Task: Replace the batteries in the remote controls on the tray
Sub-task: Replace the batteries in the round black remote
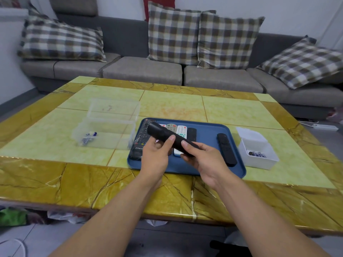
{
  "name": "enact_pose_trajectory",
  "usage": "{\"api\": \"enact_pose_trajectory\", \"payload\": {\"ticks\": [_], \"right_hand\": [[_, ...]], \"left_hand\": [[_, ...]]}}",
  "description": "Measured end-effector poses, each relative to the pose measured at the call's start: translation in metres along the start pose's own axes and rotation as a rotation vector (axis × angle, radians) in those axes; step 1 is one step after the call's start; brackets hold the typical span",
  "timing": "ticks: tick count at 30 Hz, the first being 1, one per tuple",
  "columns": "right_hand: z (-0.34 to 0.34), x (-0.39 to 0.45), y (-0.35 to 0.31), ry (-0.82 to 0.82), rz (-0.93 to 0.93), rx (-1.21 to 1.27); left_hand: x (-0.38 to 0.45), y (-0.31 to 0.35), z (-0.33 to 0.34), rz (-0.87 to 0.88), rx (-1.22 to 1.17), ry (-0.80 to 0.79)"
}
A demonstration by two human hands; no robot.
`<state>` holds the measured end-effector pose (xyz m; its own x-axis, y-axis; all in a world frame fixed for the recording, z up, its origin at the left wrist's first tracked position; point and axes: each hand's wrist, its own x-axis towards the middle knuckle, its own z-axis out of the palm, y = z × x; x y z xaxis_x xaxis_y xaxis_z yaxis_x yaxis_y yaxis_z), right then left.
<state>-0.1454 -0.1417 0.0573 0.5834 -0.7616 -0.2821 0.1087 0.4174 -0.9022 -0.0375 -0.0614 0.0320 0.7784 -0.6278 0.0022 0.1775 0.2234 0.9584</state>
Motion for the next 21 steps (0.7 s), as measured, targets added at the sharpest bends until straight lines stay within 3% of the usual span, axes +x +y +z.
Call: {"api": "enact_pose_trajectory", "payload": {"ticks": [4, 16, 21], "right_hand": [[0.003, 0.003, 0.002, 0.014, 0.007, -0.055], [0.007, 0.001, -0.004, -0.066, -0.024, -0.186], [0.006, 0.000, -0.005, -0.142, 0.059, -0.075]], "left_hand": [[-0.001, 0.003, -0.002, -0.019, -0.108, -0.030], [-0.001, 0.014, -0.018, -0.039, -0.102, -0.046], [0.000, 0.017, -0.020, -0.045, -0.148, -0.025]]}}
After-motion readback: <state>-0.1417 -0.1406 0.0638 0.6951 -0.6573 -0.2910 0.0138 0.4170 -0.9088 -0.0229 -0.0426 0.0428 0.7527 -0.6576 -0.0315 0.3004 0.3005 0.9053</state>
